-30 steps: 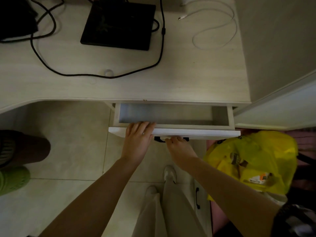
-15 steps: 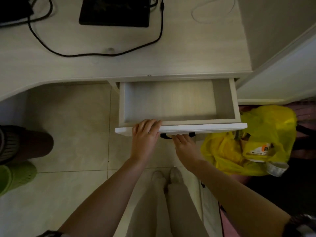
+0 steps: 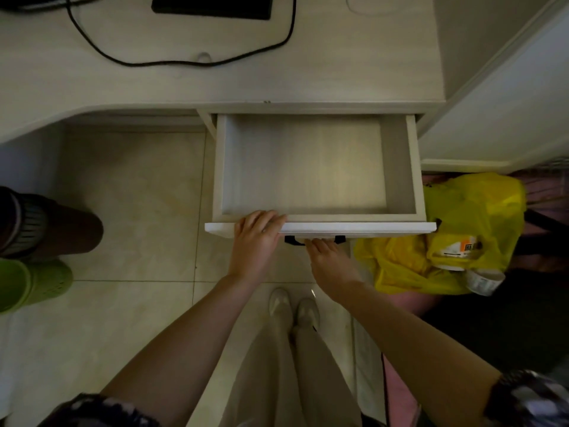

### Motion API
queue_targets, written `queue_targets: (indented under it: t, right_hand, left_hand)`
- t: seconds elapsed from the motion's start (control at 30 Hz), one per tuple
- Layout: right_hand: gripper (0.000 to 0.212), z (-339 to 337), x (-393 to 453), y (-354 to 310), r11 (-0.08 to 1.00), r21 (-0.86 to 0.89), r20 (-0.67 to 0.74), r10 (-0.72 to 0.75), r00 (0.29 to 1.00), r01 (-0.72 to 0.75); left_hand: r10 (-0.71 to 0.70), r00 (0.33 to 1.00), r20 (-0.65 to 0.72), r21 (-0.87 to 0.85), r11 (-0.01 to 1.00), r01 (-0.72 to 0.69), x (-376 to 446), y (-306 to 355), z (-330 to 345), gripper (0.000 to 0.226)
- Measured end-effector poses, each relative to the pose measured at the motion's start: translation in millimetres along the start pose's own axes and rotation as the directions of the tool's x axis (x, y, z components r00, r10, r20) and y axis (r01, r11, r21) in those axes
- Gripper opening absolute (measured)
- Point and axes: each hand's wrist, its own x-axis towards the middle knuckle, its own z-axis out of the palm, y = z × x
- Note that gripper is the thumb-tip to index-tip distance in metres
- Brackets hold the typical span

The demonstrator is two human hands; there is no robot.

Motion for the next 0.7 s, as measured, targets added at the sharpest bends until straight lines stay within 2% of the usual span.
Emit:
queue_targets:
  t: [0.5, 0.7]
  right_hand:
    - [0.055, 6.9, -22.1, -4.6, 1.000, 0.010, 0.104, -0.011, 0.994, 0.010]
    - [0.063, -9.3, -33.0, 0.8, 0.998, 0.045, 0.183, -0.040, 0.982, 0.033]
  left_hand:
    - [-0.015, 0.999, 0.046, 0.010, 1.000, 0.015, -26.5, 14.4, -9.2, 0.036]
    - [-0.079, 0.990, 0.116, -0.037, 0.996, 0.083, -25.6, 17.9, -18.8, 0.030]
